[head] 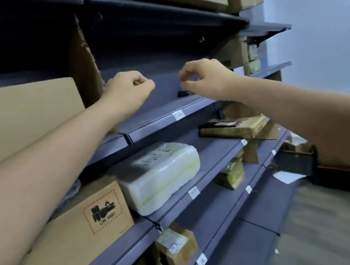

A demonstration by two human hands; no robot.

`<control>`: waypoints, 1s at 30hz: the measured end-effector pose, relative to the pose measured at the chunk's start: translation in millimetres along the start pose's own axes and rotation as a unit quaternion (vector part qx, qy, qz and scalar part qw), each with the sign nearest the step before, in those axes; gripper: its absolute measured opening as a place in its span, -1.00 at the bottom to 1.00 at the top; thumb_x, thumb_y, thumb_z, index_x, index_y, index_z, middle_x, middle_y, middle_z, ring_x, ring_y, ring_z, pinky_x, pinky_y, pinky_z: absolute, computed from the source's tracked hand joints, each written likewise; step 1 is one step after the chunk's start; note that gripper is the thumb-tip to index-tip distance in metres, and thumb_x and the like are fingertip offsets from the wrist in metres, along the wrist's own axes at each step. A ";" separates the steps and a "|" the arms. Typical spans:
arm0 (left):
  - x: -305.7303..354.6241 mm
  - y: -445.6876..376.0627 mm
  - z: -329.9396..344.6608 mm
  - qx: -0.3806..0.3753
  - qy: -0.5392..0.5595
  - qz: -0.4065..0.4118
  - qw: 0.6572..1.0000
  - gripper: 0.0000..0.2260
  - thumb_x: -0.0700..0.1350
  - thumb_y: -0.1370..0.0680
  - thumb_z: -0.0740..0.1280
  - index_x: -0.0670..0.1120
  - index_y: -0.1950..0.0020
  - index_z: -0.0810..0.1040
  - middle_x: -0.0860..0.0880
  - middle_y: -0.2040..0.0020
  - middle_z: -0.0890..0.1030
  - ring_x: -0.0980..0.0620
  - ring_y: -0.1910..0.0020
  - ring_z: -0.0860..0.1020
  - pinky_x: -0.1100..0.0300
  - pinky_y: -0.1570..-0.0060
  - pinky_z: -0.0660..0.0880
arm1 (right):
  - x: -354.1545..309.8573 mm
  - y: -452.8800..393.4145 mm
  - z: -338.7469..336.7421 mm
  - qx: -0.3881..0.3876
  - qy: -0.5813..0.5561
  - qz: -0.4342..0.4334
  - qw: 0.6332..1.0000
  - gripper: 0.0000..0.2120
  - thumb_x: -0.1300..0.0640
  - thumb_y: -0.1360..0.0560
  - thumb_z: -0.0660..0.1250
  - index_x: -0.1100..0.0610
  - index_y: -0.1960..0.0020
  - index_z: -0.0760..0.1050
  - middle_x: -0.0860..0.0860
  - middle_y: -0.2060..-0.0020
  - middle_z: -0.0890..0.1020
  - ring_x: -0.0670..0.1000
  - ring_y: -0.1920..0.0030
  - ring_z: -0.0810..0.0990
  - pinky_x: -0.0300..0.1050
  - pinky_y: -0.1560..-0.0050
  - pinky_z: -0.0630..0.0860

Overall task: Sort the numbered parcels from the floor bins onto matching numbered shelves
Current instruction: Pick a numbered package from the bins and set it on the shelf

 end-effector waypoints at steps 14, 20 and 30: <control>153.5 -53.4 246.4 -0.203 0.030 0.111 0.972 -0.73 0.04 -0.58 0.28 -0.02 -0.22 0.55 0.02 -0.12 0.55 0.02 -0.04 0.48 0.19 0.02 0.35 | 249.0 90.5 -124.3 -0.108 0.196 0.172 0.960 -0.66 0.13 -0.56 0.28 0.10 -0.33 0.46 0.03 -0.20 0.60 0.02 -0.02 0.50 -0.19 -0.02 0.35; 208.8 -65.5 367.2 -0.291 0.043 0.106 0.950 -0.63 0.09 -0.56 0.28 0.01 -0.34 0.48 -0.01 -0.28 0.52 0.01 -0.15 0.48 0.18 -0.06 0.38 | 368.1 139.0 -178.7 -0.116 0.197 0.231 0.946 -0.64 0.07 -0.57 0.30 0.06 -0.35 0.43 0.04 -0.25 0.56 -0.07 0.02 0.44 -0.23 -0.01 0.32; 266.7 -95.8 548.5 -0.370 0.017 0.141 0.918 -0.59 0.07 -0.60 0.23 -0.01 -0.43 0.38 -0.02 -0.26 0.52 -0.07 -0.21 0.48 0.12 -0.11 0.41 | 539.9 191.7 -205.4 -0.149 0.212 0.332 0.907 -0.61 0.04 -0.57 0.29 0.08 -0.37 0.39 0.04 -0.30 0.53 0.05 -0.22 0.53 -0.16 -0.17 0.39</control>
Point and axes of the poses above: each hand's wrist, its own y-axis away from the middle knuckle, its own z-axis out of the palm, x = y × z, the point moved 1 cm from there along -y, towards the middle knuckle
